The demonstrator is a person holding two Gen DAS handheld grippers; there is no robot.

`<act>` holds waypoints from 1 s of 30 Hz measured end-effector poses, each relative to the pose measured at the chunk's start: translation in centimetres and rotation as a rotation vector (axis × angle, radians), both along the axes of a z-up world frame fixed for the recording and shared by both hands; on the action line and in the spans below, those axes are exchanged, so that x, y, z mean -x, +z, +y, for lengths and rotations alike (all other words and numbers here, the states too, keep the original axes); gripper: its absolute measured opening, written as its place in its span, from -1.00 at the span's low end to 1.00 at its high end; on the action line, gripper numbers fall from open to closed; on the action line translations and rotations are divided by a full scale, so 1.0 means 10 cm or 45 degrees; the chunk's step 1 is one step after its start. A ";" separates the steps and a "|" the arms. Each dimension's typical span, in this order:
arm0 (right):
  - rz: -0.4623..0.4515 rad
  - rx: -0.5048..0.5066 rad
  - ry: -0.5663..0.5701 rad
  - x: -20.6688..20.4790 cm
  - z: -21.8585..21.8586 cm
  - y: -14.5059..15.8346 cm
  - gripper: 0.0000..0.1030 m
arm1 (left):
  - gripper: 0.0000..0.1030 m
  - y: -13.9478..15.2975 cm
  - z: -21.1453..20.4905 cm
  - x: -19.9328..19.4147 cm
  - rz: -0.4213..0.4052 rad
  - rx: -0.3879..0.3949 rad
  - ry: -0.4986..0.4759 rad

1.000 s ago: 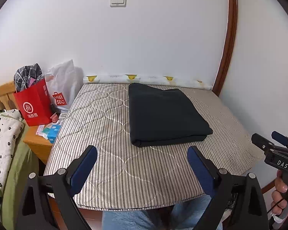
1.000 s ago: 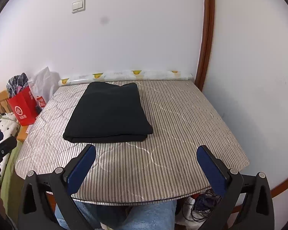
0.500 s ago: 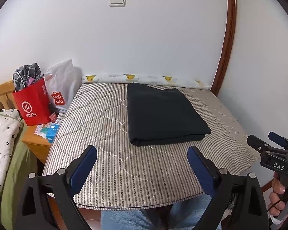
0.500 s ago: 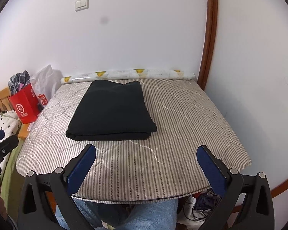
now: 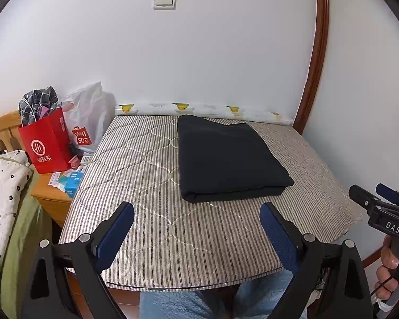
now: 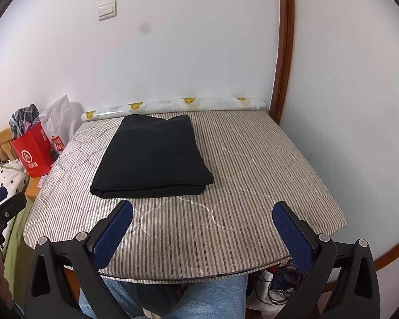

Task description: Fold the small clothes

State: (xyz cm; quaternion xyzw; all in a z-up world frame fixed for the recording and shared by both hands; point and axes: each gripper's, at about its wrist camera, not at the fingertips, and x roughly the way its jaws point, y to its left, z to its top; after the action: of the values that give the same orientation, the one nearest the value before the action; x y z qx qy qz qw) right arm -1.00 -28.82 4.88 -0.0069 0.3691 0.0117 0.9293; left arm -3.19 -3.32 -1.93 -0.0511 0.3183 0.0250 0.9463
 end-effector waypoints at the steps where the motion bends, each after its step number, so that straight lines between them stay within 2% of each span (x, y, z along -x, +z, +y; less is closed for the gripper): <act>1: -0.001 0.000 0.001 0.01 0.00 0.01 1.00 | 0.85 0.00 0.00 0.00 0.002 0.001 0.000; 30: -0.026 -0.016 0.000 0.09 0.03 0.05 1.00 | 0.86 0.01 0.00 0.02 0.000 -0.001 -0.008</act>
State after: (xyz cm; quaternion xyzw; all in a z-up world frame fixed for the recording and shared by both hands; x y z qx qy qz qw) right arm -1.94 -28.54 5.41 -0.0011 0.3595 0.0141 0.9330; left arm -3.41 -3.35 -1.78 -0.0497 0.3183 0.0220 0.9464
